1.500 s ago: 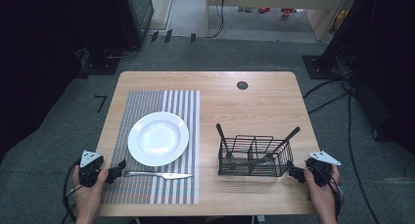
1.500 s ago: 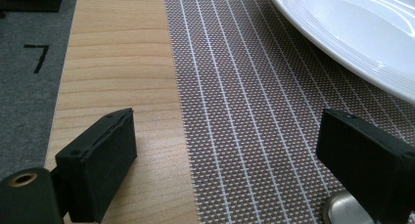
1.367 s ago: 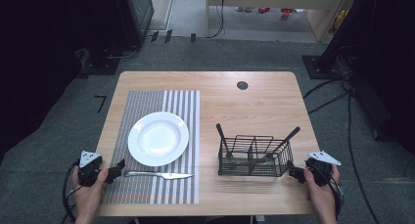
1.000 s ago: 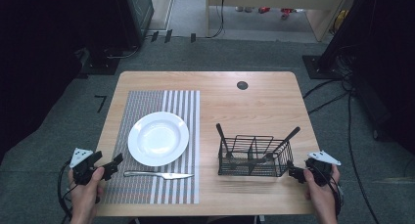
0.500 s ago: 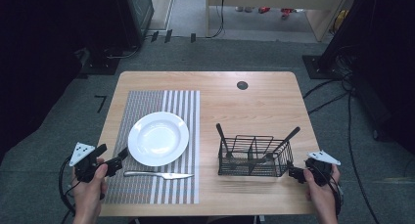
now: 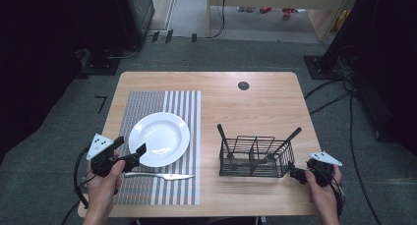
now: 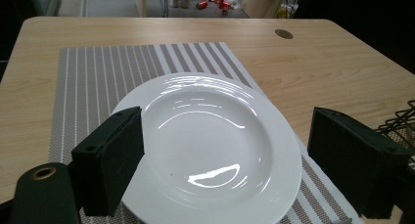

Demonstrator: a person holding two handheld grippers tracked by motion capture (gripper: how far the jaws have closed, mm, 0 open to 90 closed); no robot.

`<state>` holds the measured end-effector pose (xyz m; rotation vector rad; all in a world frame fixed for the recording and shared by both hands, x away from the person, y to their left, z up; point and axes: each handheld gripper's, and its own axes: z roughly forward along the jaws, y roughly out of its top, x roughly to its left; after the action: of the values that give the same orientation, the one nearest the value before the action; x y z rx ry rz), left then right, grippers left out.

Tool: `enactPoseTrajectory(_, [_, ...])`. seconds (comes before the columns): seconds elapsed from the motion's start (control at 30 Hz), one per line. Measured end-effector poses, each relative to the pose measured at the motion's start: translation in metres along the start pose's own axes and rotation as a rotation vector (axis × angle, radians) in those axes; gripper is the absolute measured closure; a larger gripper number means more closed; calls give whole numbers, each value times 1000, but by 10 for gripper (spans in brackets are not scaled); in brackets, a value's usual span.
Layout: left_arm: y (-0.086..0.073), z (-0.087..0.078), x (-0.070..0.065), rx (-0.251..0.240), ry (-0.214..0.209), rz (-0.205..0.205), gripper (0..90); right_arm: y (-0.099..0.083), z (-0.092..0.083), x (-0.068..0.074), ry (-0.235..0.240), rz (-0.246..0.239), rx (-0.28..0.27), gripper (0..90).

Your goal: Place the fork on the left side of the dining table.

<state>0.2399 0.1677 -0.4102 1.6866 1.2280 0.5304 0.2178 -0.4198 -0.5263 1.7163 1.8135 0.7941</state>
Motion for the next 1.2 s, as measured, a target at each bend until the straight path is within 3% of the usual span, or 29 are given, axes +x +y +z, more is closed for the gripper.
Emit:
enactPoseTrajectory(0.27, [12, 17, -23, 3, -45, 16, 142, 0, 0, 0, 0, 0, 0, 47])
enactPoseTrajectory(0.43, [24, 32, -46, 10, -82, 57, 142, 0, 0, 0, 0, 0, 0, 47])
enactPoseTrajectory(0.57, [31, 42, -65, 1, -116, 64, 142, 0, 0, 0, 0, 0, 0, 47])
enactPoseTrajectory(0.87, [36, 63, -99, 20, -163, 112, 142, 0, 0, 0, 1, -1, -1, 47])
enactPoseTrajectory(1.2, [41, 77, -124, 8, -217, 106, 143, 0, 0, 0, 2, -2, -1, 48])
